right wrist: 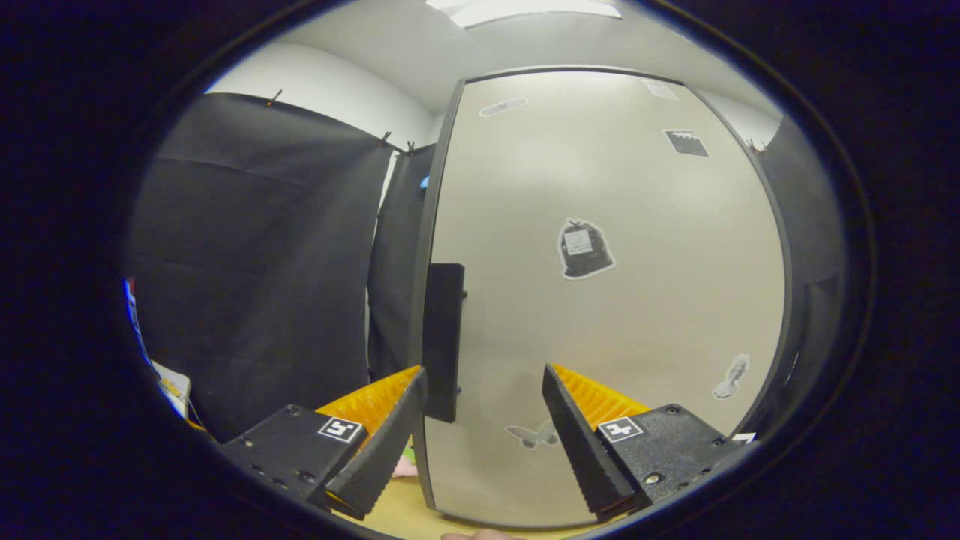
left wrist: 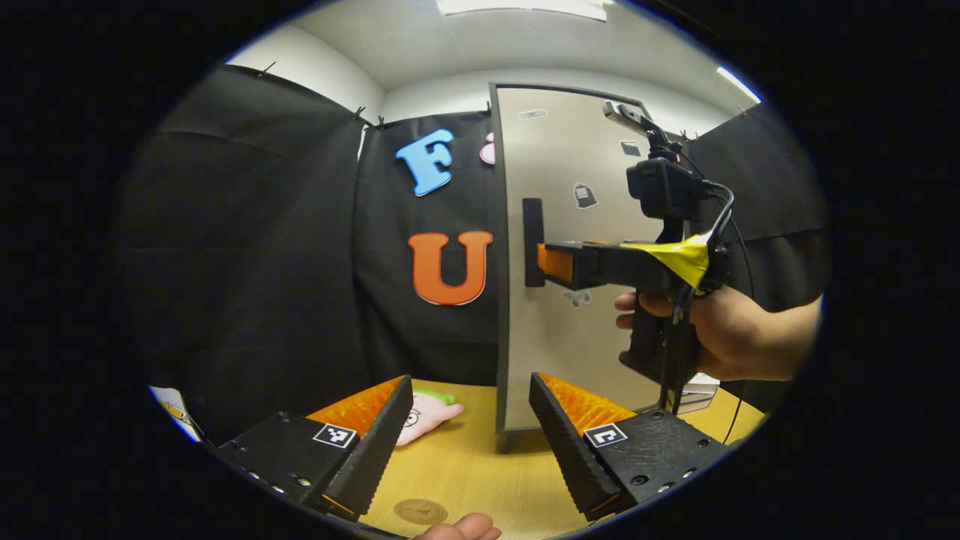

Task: Open the cabinet door with the right hand, grasp the bottle in the cabinet with the left hand and place it on the coaster, then close the cabinet door with the right hand.

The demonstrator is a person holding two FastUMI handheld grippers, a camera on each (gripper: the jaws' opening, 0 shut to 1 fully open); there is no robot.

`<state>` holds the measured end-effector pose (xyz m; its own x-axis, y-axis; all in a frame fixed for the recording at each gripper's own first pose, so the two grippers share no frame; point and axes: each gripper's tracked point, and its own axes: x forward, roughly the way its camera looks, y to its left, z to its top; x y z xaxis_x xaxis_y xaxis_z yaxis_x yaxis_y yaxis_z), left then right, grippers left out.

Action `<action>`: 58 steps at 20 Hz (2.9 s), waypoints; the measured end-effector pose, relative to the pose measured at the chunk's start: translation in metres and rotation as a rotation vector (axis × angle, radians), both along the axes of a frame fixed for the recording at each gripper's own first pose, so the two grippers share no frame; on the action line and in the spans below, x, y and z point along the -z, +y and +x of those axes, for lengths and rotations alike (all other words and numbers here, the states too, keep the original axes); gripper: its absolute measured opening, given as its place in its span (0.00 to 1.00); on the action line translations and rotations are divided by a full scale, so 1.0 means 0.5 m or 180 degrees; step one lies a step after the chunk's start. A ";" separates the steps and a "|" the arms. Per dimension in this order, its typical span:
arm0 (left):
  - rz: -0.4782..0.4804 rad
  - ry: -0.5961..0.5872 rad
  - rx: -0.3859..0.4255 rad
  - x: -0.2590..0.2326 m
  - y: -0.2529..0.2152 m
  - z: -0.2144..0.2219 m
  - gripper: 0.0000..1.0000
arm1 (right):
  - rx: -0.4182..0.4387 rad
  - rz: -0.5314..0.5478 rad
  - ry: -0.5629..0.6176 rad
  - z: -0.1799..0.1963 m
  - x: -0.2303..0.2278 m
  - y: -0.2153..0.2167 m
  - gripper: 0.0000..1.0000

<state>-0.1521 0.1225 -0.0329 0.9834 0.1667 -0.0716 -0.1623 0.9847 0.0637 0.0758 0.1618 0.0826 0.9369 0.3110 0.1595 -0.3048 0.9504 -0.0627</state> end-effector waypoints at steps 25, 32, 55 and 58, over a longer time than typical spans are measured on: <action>-0.0318 -0.0059 -0.0333 0.010 0.074 -0.034 0.95 | -0.1076 -0.0082 0.0744 -0.077 0.043 0.068 0.20; -0.0466 0.0021 -0.0427 0.036 0.089 -0.038 0.95 | -0.1258 -0.0116 0.0846 -0.108 0.049 0.051 0.17; -0.0430 0.0271 0.0335 0.064 -0.083 0.099 0.95 | -0.1293 -0.0231 0.0991 -0.195 0.061 -0.057 0.11; -0.0387 0.0240 0.0428 0.039 -0.138 0.111 0.95 | -0.1252 -0.0156 0.1063 -0.202 0.060 -0.075 0.11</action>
<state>-0.0963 0.0536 -0.0523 0.9873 0.0198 -0.1574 -0.0280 0.9983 -0.0501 -0.0253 0.1244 0.0525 0.7449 0.6496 -0.1519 -0.6495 0.7582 0.0576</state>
